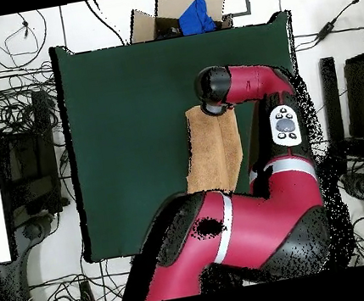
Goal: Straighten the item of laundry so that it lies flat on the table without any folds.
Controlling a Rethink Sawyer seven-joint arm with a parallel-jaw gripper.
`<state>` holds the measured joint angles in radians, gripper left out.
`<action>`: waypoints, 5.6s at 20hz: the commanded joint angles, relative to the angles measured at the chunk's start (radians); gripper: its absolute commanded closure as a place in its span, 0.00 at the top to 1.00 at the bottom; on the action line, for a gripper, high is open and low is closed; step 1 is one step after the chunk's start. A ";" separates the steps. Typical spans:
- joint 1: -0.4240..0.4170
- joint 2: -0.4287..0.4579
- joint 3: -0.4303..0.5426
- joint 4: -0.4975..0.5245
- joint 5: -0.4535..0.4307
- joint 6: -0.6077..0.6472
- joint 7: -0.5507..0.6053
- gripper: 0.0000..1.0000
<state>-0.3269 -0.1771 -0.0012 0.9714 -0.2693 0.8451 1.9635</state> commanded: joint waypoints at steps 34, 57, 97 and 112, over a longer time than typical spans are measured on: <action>-0.036 0.009 0.113 0.096 -0.062 -0.162 -0.141 1.00; -0.039 0.031 0.106 0.079 -0.043 -0.028 -0.171 1.00; -0.016 0.133 0.115 0.105 0.003 -0.092 0.013 1.00; -0.034 0.150 0.128 0.120 0.041 -0.076 0.036 1.00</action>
<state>-0.3729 -0.1641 0.0058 0.9432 -0.2608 0.8370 1.9635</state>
